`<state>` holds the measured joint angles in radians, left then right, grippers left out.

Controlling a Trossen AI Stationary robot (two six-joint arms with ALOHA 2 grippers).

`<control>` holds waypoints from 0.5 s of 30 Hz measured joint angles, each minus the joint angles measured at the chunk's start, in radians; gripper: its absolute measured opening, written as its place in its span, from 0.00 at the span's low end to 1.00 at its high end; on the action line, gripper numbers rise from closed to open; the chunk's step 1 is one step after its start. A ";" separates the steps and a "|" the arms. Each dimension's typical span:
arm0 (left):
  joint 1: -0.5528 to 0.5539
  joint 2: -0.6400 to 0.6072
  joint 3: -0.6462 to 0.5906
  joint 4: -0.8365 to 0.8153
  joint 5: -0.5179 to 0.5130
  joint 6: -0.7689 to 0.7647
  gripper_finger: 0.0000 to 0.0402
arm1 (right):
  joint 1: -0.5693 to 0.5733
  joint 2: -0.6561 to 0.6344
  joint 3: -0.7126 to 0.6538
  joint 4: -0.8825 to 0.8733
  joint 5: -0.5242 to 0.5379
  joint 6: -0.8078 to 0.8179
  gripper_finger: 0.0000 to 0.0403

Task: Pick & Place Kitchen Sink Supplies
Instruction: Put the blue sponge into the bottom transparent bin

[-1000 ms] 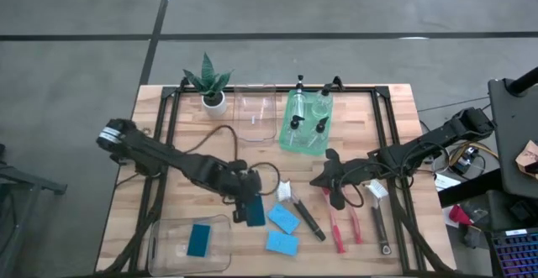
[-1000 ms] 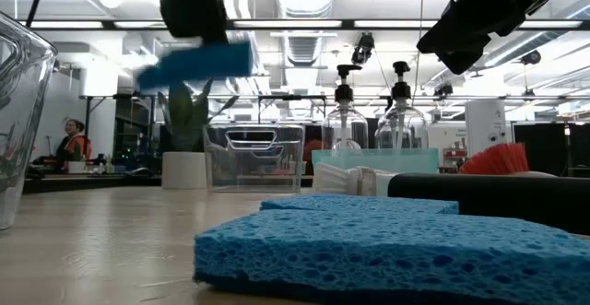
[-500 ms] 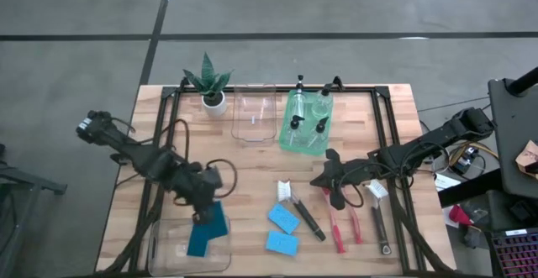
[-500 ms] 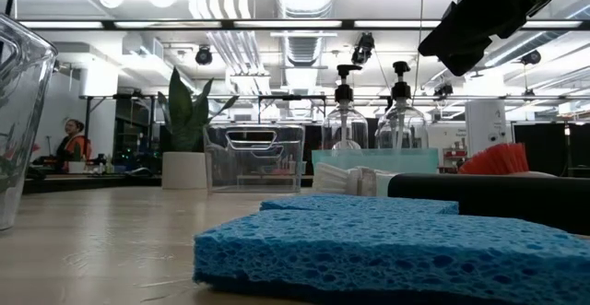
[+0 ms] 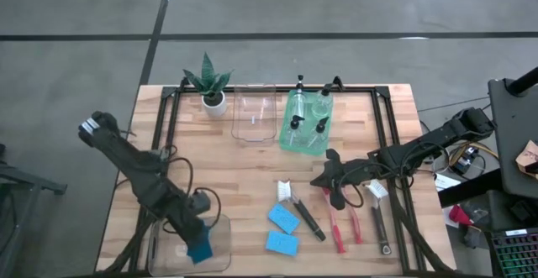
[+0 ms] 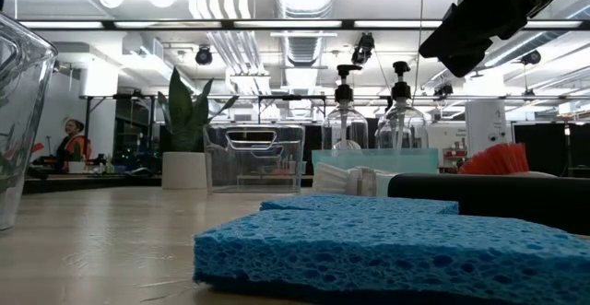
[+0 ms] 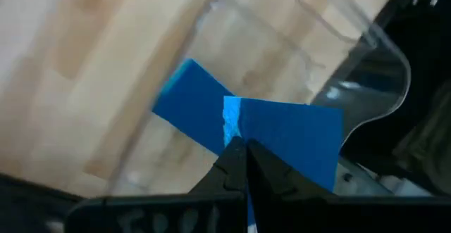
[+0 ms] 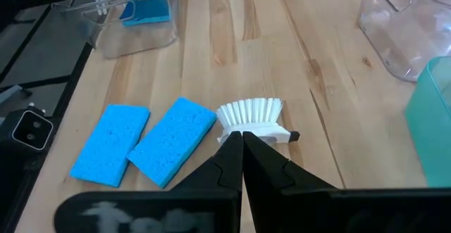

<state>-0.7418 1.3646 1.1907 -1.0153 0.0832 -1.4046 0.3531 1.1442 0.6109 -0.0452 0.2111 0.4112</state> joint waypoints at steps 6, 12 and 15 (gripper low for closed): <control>0.002 0.003 -0.147 0.246 0.068 -0.037 0.00 | 0.000 0.000 0.000 0.002 0.000 0.001 0.02; 0.008 0.002 -0.229 0.249 0.066 -0.107 0.05 | 0.000 0.000 0.000 0.005 0.000 0.001 0.02; 0.008 0.000 -0.240 0.249 0.064 -0.119 0.13 | 0.000 0.000 0.000 0.005 0.000 0.000 0.02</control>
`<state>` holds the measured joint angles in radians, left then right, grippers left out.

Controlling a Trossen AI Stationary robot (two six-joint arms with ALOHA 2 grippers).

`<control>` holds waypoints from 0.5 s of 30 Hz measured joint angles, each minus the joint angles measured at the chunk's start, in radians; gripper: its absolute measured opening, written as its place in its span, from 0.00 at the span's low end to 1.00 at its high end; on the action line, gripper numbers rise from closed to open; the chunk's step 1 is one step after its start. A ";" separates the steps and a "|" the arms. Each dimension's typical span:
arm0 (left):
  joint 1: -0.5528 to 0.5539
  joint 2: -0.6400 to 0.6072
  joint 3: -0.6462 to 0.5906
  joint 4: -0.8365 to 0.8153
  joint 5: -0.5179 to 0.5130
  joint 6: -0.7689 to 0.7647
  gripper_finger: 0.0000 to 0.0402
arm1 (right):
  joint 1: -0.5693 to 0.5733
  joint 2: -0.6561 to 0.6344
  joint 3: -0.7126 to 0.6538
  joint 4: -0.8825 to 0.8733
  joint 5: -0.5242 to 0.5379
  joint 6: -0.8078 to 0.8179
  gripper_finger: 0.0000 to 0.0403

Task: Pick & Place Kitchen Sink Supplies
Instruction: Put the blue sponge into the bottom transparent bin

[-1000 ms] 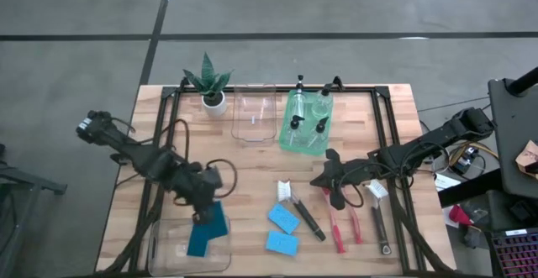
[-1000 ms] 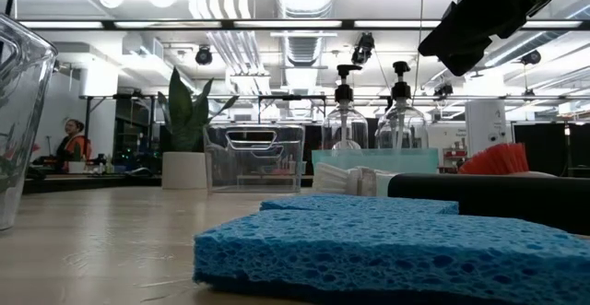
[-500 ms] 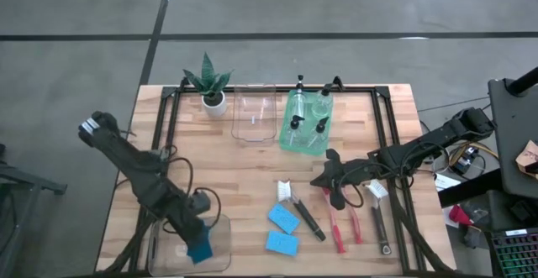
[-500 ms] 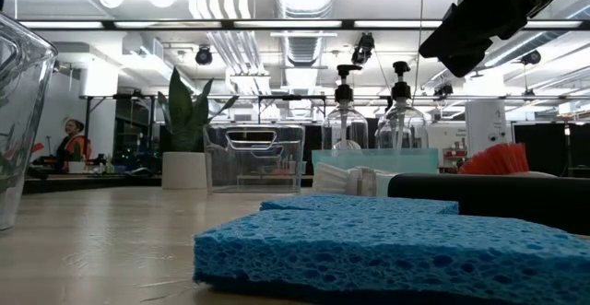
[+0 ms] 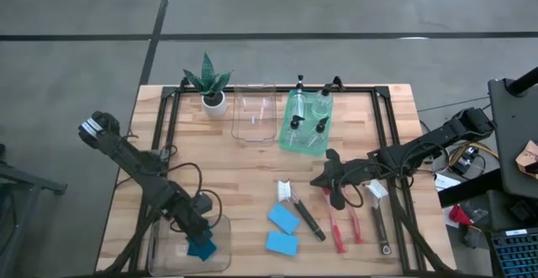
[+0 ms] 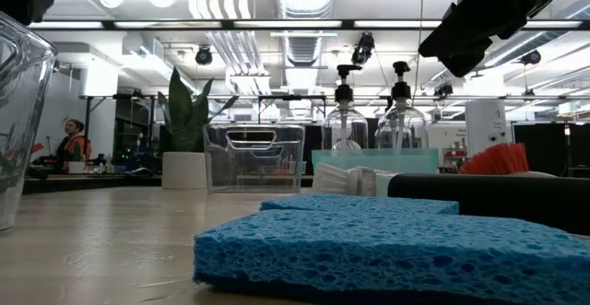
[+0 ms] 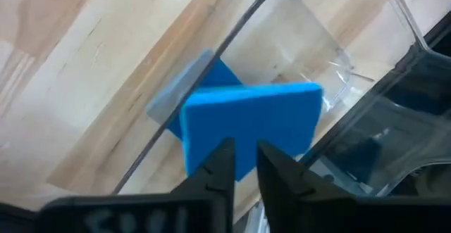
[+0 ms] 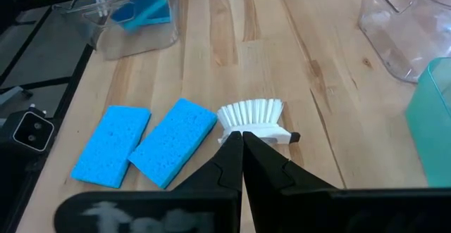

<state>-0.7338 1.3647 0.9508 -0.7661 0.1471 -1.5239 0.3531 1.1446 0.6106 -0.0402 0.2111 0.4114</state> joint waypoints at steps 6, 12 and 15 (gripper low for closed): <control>0.003 -0.015 0.029 0.004 0.008 0.007 0.32 | 0.000 0.000 0.000 0.000 0.000 -0.001 0.02; 0.028 -0.042 0.116 0.008 -0.174 0.159 0.41 | 0.000 0.000 0.000 0.001 0.000 -0.004 0.02; 0.046 -0.044 0.183 0.014 -0.303 0.284 0.42 | 0.000 0.000 0.000 0.001 0.000 -0.003 0.02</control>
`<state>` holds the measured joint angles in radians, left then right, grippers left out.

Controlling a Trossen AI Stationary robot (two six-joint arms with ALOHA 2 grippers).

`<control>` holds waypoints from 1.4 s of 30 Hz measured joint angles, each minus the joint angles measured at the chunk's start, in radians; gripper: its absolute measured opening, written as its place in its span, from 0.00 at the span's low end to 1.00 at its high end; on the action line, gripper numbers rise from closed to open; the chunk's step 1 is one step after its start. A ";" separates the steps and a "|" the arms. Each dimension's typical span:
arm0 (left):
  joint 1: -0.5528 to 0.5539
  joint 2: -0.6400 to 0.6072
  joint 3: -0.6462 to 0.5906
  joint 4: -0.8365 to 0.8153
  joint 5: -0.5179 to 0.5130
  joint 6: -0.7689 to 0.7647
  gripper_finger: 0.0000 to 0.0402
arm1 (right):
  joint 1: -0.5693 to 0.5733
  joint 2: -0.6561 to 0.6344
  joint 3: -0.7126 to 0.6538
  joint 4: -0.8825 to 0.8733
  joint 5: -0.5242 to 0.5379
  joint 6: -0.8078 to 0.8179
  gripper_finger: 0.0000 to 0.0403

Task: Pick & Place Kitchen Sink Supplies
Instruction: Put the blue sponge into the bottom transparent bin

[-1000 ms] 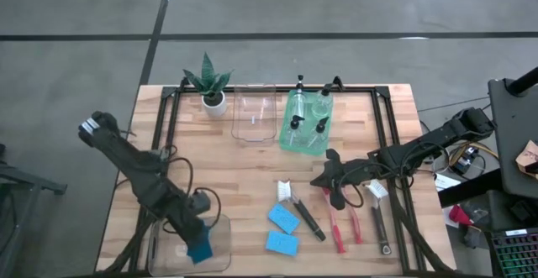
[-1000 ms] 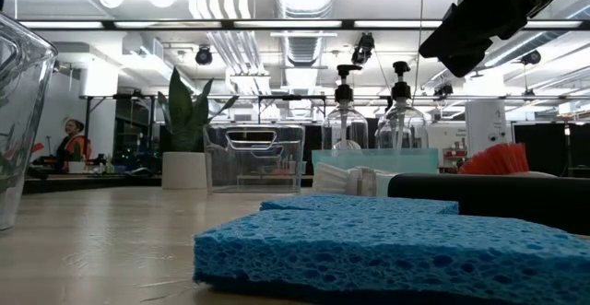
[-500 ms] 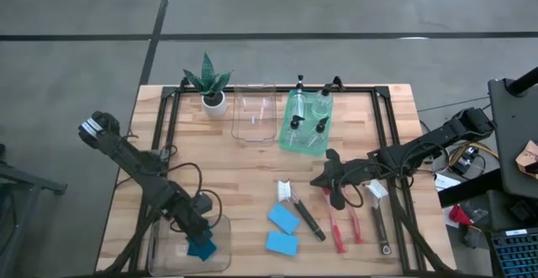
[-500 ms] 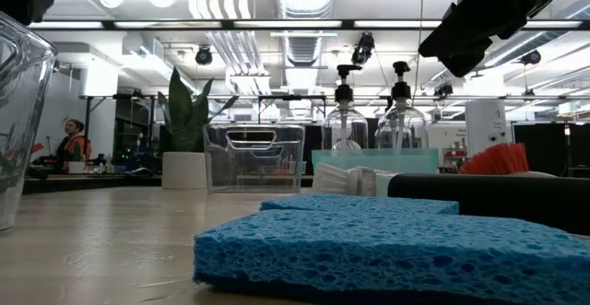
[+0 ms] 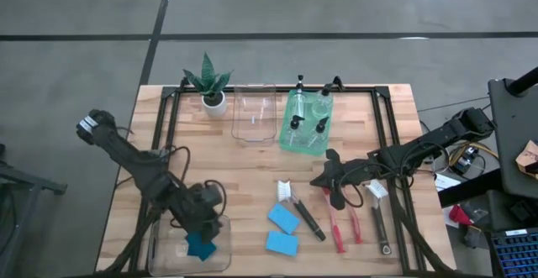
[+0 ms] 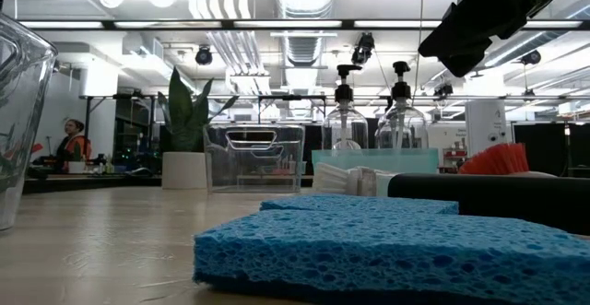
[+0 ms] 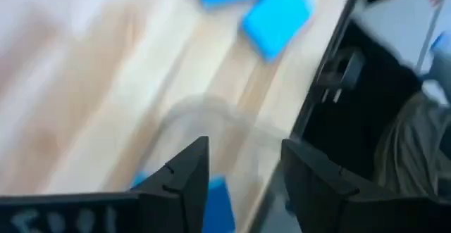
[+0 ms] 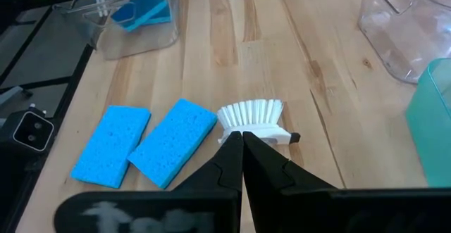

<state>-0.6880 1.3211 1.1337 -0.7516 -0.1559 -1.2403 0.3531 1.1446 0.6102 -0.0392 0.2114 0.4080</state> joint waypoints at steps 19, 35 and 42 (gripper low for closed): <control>0.064 0.110 0.104 0.294 -0.366 0.638 0.39 | 0.000 0.000 -0.006 0.000 0.000 0.000 0.02; 0.183 0.381 0.104 0.498 -0.046 0.690 0.39 | 0.000 0.000 -0.009 0.014 0.000 0.000 0.02; 0.234 0.496 0.103 0.557 0.071 0.699 0.39 | 0.000 0.000 -0.012 0.016 0.000 0.000 0.02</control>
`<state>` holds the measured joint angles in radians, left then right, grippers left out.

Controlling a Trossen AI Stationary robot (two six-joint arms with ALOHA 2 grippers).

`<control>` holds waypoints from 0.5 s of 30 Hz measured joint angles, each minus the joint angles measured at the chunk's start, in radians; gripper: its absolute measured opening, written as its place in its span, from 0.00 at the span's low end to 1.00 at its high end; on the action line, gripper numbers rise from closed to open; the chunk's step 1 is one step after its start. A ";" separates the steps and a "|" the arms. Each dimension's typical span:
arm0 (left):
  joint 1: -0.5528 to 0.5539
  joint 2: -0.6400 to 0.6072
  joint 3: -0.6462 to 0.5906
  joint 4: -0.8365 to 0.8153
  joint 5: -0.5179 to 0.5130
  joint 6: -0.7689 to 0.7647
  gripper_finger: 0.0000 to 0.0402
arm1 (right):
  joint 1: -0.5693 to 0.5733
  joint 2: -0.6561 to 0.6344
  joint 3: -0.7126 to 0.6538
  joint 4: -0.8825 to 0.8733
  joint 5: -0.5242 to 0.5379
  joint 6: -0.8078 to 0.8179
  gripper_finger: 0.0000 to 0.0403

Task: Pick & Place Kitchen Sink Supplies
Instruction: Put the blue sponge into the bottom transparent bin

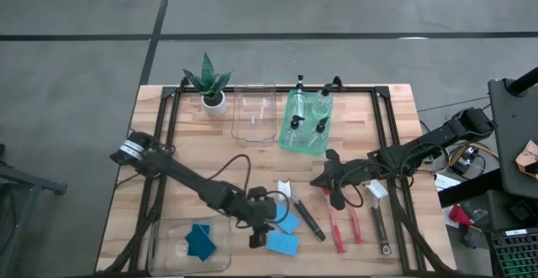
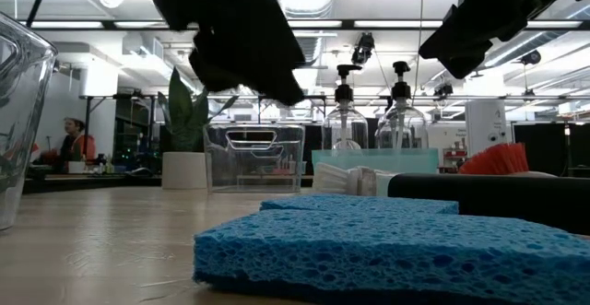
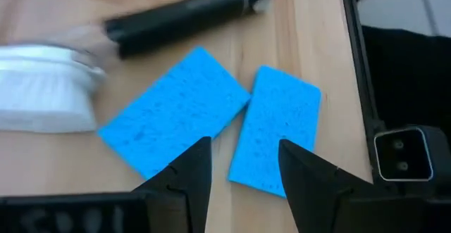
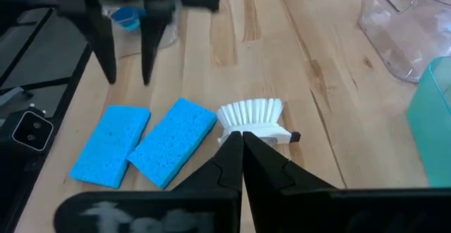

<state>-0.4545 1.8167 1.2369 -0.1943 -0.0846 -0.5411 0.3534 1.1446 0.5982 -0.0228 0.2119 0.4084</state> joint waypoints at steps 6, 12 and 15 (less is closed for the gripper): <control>0.012 0.083 0.000 0.022 0.109 0.006 0.38 | 0.000 0.000 -0.005 0.005 0.000 0.003 0.02; 0.017 0.134 0.000 0.062 0.136 0.007 0.38 | 0.000 0.000 -0.012 0.012 0.000 0.007 0.02; 0.021 0.142 0.000 0.070 0.136 0.008 0.38 | 0.000 0.000 -0.016 0.015 0.000 0.011 0.02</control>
<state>-0.4332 1.9583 1.2366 -0.1238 0.0513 -0.5331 0.3534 1.1446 0.5822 -0.0077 0.2119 0.4197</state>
